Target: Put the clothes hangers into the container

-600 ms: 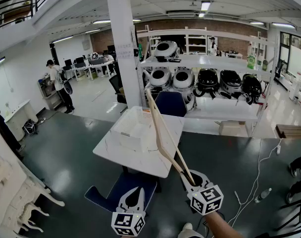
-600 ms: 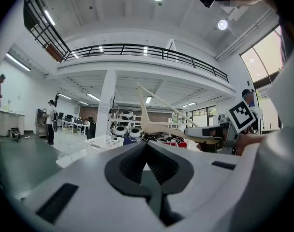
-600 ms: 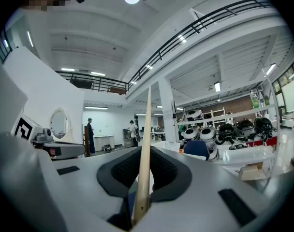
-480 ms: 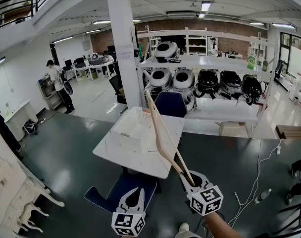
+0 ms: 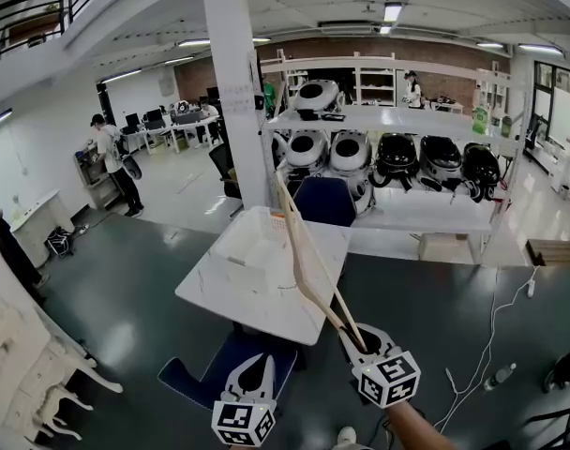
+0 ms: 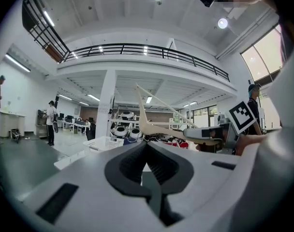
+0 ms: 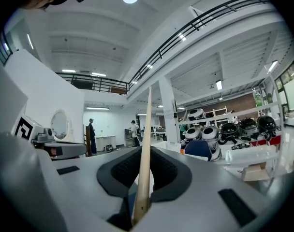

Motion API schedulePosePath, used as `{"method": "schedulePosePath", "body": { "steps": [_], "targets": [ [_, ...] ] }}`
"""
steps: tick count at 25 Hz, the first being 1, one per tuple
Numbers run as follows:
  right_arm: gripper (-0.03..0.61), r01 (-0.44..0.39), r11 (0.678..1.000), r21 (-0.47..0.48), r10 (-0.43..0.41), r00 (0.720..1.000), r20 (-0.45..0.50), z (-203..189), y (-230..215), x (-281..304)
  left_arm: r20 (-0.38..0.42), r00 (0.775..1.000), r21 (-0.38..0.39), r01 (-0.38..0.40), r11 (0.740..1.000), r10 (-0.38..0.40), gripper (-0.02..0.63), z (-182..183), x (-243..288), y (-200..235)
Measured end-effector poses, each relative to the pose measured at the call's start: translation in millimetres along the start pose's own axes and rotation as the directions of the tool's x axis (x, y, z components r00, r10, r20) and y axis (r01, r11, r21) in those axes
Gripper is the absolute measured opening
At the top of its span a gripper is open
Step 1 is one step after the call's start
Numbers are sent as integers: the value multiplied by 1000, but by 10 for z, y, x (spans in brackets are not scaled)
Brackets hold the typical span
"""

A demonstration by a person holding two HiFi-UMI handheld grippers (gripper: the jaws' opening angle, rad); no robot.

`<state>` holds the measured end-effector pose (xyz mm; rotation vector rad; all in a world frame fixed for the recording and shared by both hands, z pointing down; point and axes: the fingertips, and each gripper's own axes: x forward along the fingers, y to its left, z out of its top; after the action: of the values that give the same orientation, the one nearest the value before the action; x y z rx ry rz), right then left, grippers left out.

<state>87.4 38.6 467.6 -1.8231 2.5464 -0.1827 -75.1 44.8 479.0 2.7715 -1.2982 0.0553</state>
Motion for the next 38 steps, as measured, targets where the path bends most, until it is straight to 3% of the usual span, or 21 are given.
{"method": "schedulePosePath", "body": {
  "steps": [38],
  "targets": [
    [60,-103,995,5,103,995,-8,101,-1228,863,-10,996,-1,-85,996,85,3,37,1446,-75]
  ]
}}
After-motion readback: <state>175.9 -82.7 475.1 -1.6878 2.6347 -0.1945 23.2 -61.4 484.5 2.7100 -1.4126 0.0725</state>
